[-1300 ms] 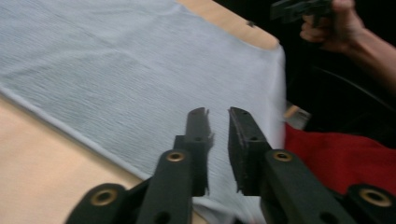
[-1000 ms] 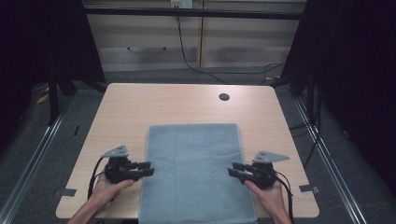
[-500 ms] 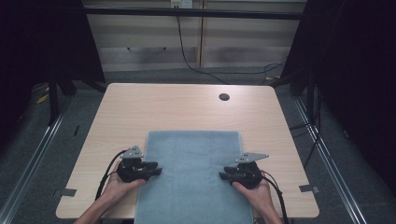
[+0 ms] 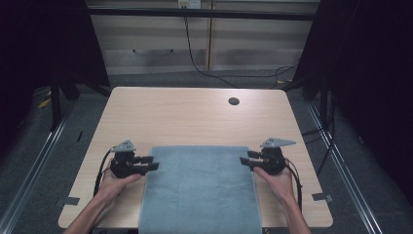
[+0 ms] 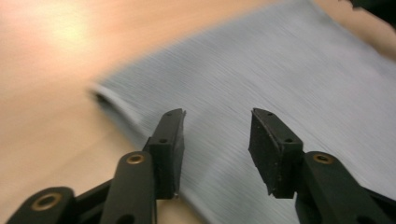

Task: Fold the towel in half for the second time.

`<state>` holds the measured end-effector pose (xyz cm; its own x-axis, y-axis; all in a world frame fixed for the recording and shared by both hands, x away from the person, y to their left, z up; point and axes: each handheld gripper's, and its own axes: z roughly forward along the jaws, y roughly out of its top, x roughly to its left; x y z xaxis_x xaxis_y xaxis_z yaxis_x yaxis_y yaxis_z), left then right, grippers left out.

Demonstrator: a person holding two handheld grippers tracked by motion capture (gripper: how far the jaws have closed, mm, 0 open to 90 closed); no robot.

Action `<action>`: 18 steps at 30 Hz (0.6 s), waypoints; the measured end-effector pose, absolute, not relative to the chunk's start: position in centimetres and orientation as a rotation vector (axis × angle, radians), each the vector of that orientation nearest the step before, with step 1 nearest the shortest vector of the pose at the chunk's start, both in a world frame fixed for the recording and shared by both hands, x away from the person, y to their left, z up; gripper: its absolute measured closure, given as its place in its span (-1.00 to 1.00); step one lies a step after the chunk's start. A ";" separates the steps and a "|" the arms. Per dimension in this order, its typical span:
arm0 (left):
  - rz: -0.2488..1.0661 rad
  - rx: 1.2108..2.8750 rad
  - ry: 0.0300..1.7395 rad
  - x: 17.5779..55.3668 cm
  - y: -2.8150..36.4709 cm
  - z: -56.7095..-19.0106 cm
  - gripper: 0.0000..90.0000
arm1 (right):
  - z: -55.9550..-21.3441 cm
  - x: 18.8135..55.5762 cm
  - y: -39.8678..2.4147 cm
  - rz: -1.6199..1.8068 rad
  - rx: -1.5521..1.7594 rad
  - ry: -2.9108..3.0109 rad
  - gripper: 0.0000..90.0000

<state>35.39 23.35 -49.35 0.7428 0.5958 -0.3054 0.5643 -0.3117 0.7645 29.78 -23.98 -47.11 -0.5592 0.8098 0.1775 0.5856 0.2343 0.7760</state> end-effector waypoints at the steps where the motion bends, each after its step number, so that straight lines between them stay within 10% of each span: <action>1: 0.050 2.004 0.907 36.3 23.5 -49.5 0.17 | -47.6 31.5 -24.7 1.202 1.336 2.229 0.17; 13: 0.042 1.979 0.956 40.5 22.5 -51.3 -0.05 | -50.6 36.4 -24.4 1.159 1.440 2.284 0.10; 18: 0.053 2.016 0.944 40.4 21.7 -50.9 0.85 | -50.6 35.8 -24.5 1.202 1.424 2.302 0.82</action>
<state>40.36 21.67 -50.94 0.7095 0.6371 -0.3011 0.5993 -0.3207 0.7335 35.81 -24.54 -50.61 -0.5250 0.8142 0.2480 0.6689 0.2147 0.7116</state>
